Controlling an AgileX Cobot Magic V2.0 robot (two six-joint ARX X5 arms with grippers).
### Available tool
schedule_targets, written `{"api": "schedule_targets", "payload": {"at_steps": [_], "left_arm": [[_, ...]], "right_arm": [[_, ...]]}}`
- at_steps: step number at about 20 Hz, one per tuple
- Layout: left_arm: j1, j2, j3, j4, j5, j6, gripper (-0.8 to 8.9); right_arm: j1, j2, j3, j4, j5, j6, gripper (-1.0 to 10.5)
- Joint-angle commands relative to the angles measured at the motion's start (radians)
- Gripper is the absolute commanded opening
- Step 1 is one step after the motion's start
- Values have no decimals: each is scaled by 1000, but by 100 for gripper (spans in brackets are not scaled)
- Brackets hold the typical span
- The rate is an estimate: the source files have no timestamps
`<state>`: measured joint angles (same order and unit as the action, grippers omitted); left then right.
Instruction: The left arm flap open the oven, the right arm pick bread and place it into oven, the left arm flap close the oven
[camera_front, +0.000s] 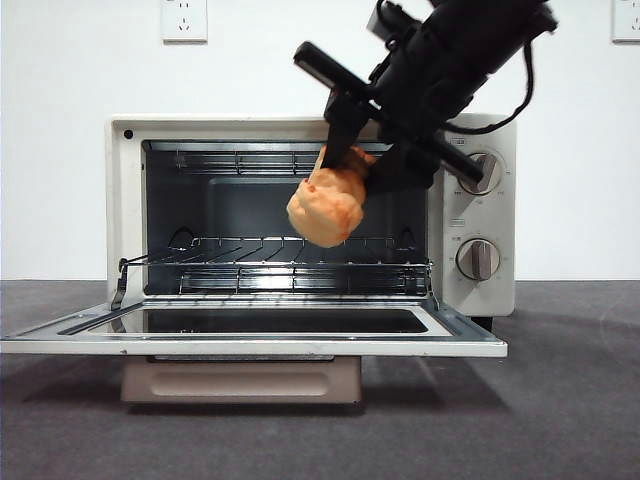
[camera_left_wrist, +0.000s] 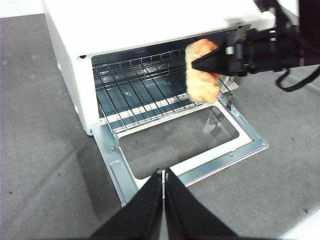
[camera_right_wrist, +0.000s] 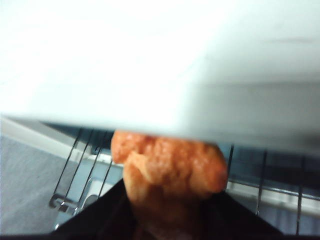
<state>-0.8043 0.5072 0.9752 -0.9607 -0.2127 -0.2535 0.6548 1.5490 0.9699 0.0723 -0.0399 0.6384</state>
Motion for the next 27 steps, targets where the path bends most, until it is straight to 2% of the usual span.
{"api": "schedule_targets", "payload": {"at_steps": [1,4,7,10,14,19,22,24,27], "left_arm": [[-8,2,21,10,-5,10,10],[-8,2,21,10,-6,10,10],[-8,2,21,10,-12,18,10],[-8,2,21,10,-27,18,10],[-8,2,21,8,-27,17,10],[-8,2,20,-25,-30,17,10],[-8,8,20,-43,-35,18,10],[-8,27,16,-43,-35,20,10],[-8,97,16,-37,-34,47,10]], "right_arm": [[10,44,27,11,24,32,139],[11,50,27,11,71,32,140],[11,50,27,10,71,32,146],[17,50,27,10,70,32,294],[17,50,27,10,71,31,389],[22,20,27,-6,66,31,392],[57,-63,27,-90,66,31,392],[92,-143,27,-182,66,-3,392],[145,-282,27,-344,66,-114,391]]}}
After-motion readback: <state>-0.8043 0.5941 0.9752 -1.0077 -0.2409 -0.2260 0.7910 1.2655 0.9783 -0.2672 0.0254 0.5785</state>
